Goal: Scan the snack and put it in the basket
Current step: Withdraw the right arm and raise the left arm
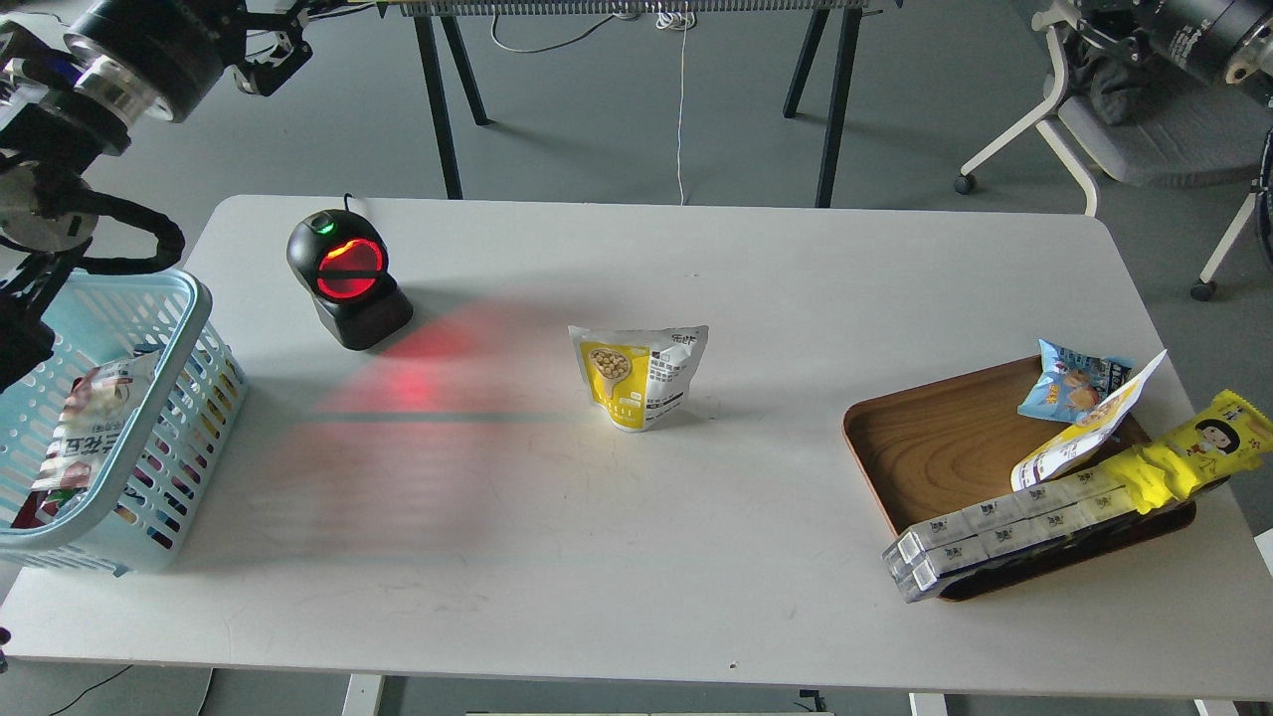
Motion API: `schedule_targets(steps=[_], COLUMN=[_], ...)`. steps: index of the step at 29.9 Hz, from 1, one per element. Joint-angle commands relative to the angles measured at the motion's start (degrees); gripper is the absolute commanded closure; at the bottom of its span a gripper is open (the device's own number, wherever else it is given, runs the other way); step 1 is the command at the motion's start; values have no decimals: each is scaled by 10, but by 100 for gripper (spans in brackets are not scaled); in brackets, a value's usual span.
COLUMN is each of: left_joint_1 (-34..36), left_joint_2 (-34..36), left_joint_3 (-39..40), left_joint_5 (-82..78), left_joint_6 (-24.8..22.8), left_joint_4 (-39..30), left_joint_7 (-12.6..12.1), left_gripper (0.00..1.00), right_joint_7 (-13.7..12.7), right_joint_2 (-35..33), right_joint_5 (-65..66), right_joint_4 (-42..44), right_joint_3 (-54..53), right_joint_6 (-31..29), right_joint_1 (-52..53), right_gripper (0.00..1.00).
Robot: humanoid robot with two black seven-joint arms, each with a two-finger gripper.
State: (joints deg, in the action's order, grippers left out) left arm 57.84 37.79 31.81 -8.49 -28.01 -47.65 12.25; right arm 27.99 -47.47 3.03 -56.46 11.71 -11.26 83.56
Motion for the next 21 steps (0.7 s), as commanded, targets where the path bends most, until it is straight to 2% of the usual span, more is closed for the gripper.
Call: schedule_targets(steps=[1,5,10,15,21], left_joint_1=[3,11,28,40,40], left_joint_2=[36,48,65,88,106], left_joint_3=[0,3,1,1,1], left_joint_5=[-113,-233,-259,-364,-521], left_joint_6=[8,28,29,32,9], left_joint_4=[-66,-88,-136,-218,-309], left_joint_7=[-6,-16,-20,-60,-34], left_gripper=[0,1,1,1,1], right_joint_7=[0,0,0,0,-3], right_joint_2=[26,59,101,136,158], right_joint_5=[-93,-156,-164,-164,-171], right_joint_4=[45,102,161,180,182], right_joint_3=[-36,-107,-247,-383,-442], right_joint_6=[-14,-35,-46,-44,-38], right_joint_1=[-32,-89,-152,-198,-227], right_gripper=[3,3,3,3,3])
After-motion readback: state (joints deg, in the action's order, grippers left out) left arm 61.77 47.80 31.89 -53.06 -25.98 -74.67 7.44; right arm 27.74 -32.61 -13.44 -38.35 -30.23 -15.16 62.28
